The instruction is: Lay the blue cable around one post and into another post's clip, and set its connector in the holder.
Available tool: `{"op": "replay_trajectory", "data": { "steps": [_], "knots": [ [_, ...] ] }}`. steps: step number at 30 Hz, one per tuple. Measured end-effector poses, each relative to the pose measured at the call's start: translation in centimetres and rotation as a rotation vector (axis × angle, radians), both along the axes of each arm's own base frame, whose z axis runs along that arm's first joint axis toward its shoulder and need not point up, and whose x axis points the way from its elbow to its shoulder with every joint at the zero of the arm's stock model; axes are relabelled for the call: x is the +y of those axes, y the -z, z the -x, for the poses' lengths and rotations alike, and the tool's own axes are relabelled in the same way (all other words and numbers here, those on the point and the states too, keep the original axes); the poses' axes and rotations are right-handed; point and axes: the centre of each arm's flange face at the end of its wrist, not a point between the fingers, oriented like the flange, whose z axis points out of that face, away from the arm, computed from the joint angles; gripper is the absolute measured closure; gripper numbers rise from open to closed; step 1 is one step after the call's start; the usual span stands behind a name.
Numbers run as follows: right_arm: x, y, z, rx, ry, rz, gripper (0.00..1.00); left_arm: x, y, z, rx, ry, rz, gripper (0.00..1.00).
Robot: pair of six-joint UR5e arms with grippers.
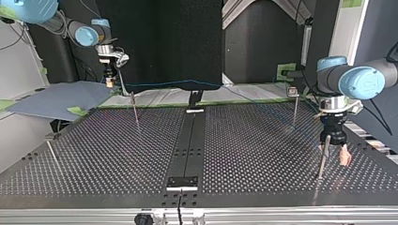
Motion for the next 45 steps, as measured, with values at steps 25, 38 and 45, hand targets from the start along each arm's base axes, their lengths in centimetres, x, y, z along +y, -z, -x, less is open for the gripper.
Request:
{"op": "replay_trajectory", "data": {
  "steps": [25, 38, 45],
  "knots": [
    [-0.2, 0.0, -0.1, -0.012, 0.037, -0.012, 1.0, -1.3, -0.2, 1.6, 0.059, 0.033, 0.187, 0.0],
    [-0.1, 0.0, -0.2, -0.012, 0.037, -0.013, 1.0, -2.4, -0.7, 6.3, 0.081, 0.05, 0.234, 0.0],
    [-0.1, 0.0, -0.4, -0.012, 0.034, -0.013, 1.0, -2.1, -2.6, 8.4, 0.043, 0.017, 0.196, 0.0]
  ]
}}
